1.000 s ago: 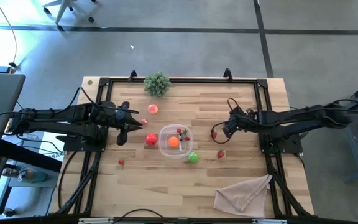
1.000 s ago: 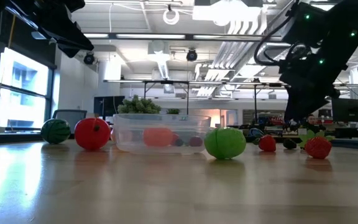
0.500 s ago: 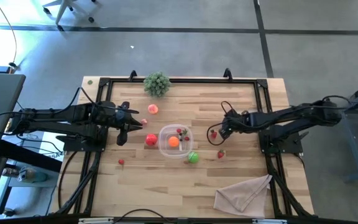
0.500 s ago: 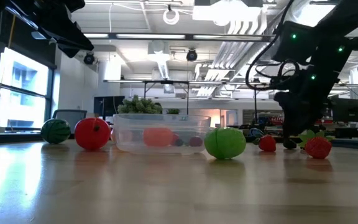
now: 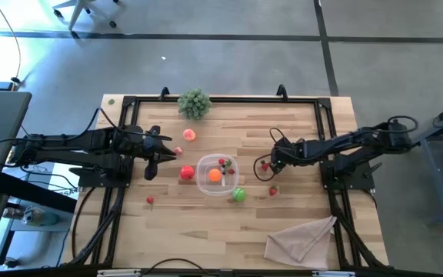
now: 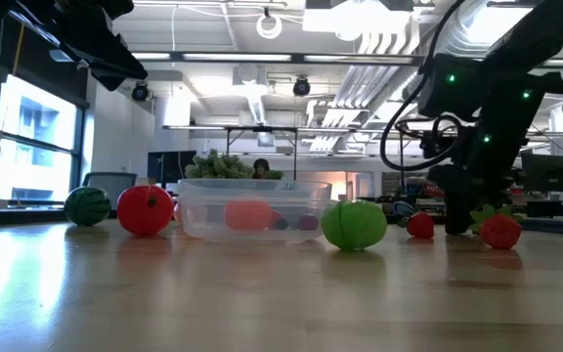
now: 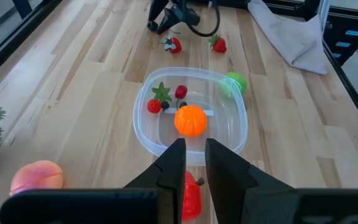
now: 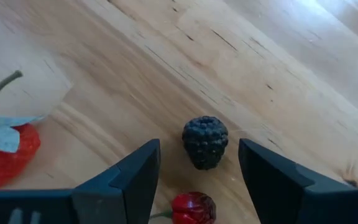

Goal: Pick and placing Produce into tupperware
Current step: Put the blackberry into the transparent bin

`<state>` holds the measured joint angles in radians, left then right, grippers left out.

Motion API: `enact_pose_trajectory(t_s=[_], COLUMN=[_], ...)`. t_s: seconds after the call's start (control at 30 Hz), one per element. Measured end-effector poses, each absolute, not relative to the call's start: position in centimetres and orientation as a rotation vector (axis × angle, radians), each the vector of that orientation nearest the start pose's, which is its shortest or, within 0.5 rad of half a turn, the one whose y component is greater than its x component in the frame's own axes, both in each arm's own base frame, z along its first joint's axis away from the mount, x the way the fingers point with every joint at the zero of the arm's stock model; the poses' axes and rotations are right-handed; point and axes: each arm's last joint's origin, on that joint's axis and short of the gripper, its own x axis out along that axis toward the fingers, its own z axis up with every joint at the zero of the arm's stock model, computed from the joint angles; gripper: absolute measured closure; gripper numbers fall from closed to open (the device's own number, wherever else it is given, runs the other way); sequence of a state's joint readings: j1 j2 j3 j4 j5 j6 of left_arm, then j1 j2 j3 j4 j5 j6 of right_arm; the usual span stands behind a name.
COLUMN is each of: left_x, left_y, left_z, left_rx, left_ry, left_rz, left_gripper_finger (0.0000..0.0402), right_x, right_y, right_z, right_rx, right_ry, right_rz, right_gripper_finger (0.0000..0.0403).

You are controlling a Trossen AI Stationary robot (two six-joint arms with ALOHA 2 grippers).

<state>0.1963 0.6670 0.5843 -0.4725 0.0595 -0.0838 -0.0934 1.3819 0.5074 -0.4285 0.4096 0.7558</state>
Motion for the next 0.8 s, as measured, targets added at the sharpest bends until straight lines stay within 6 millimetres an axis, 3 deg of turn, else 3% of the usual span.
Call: enact_pose_trajectory(t_s=[0.8], left_x=[14.14], left_y=[2.64], left_z=[25.54], left_rx=[-0.153], left_ry=[0.545], left_rz=[0.156], left_gripper_finger=[0.035], right_x=[20.37], right_y=[-3.63], right_z=[11.98], right_rx=[0.543], right_ry=[0.99], right_rz=[-0.897], right_gripper_finger=[0.0282])
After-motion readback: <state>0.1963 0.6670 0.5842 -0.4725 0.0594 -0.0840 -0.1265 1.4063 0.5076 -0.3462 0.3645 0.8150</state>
